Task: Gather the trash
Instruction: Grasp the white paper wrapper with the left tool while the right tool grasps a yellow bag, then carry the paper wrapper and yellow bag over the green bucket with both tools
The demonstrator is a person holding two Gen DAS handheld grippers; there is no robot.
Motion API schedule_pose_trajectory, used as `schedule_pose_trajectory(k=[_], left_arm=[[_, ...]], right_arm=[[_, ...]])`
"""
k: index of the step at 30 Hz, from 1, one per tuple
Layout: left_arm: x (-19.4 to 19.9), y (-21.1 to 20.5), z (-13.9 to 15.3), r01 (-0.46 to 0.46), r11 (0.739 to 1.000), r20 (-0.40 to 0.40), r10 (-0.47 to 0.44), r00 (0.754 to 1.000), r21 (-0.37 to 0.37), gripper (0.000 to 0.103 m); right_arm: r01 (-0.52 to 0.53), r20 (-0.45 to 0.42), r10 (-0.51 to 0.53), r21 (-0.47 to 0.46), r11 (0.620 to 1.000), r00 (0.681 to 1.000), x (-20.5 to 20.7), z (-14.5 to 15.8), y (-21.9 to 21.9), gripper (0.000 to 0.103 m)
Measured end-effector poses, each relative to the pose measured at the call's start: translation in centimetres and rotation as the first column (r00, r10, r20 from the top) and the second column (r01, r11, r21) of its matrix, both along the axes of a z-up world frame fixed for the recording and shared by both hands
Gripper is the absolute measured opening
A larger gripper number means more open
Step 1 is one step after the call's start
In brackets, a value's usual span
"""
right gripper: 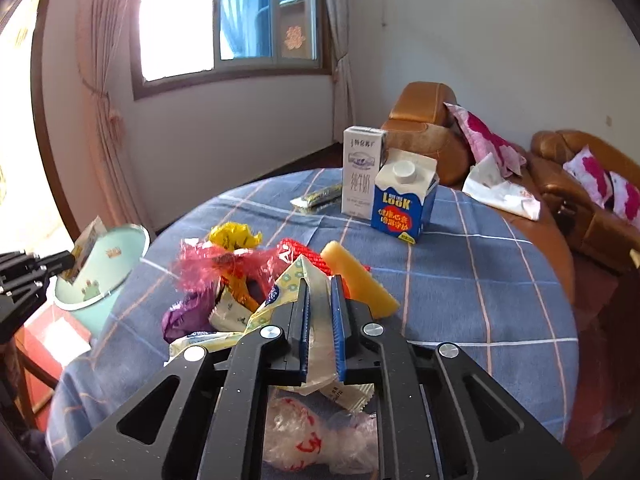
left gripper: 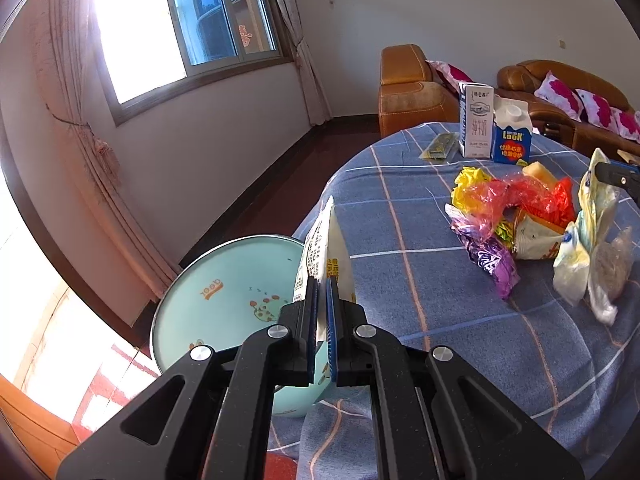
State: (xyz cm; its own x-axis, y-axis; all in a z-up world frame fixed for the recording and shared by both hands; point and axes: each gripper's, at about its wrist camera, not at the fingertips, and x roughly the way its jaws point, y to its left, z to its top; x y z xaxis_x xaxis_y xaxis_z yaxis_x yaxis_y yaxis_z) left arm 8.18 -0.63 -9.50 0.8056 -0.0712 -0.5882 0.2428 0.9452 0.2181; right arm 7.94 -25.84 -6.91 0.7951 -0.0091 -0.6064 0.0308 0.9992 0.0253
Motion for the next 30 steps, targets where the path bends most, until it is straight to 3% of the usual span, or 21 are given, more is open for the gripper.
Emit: schedule_pose_trajectory(k=[6, 13, 22, 30], left_arm=[[-0.1, 0.8, 1.2, -0.056, 0.998, 0.055, 0.055, 0.997, 0.018, 0.004], [1.1, 3.8, 1.6, -0.189, 0.978, 0.083, 0.183, 0.98, 0.084, 0.004], [3.4, 7.4, 0.2, -0.302, 0.943, 0.073, 0.294, 0.953, 0.141, 0.004], [4.5, 9.1, -1.4, -0.353, 0.919, 0.058, 0.348, 0.936, 0.178, 0.004]], right_arm=[[0.008, 0.09, -0.015, 0.07, 0.997, 0.996, 0.4, 2.2, 0.5, 0.01], [-0.078, 0.154, 0.071, 0.037, 0.996, 0.986, 3.4, 4.1, 6.0, 0.01], [-0.183, 0.164, 0.184, -0.022, 0.983, 0.969, 9.1, 2.9, 13.9, 0.01], [-0.247, 0.141, 0.256, -0.08, 0.966, 0.956, 12.7, 0.7, 18.3, 0.01]])
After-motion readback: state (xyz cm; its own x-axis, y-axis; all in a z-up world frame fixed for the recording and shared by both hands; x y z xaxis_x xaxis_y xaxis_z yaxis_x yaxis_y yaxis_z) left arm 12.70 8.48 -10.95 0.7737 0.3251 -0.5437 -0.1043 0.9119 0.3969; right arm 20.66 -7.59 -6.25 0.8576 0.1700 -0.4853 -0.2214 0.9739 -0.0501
